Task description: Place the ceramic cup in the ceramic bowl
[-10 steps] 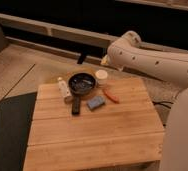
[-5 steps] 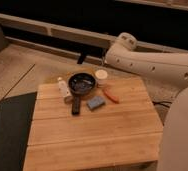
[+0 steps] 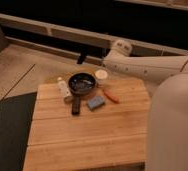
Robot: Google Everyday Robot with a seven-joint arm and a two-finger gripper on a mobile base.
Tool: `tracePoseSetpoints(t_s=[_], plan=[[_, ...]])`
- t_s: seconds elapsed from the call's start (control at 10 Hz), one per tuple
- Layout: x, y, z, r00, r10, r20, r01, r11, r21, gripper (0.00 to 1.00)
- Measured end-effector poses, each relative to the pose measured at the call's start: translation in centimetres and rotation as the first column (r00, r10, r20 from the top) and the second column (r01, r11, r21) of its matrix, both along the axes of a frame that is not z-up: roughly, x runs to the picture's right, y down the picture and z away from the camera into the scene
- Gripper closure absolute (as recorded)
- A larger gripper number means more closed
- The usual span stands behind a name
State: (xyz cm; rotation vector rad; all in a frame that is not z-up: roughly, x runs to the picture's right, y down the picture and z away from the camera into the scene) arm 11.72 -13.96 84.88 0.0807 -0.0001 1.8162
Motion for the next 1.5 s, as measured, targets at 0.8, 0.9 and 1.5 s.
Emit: tracePoseSetpoints(t_s=[0.8,0.9,1.5], plan=[[0.4,2.6,8.1,0.983,0.164,0.084,-0.146,0.9716,-0.186,0.35],[0.6,2.8,8.7,0.982,0.168,0.082,-0.148,0.9674,-0.205,0.35],[-0.5,5.0,13.0,0.987,0.137,0.085,-0.102,0.9374,-0.333,0.35]])
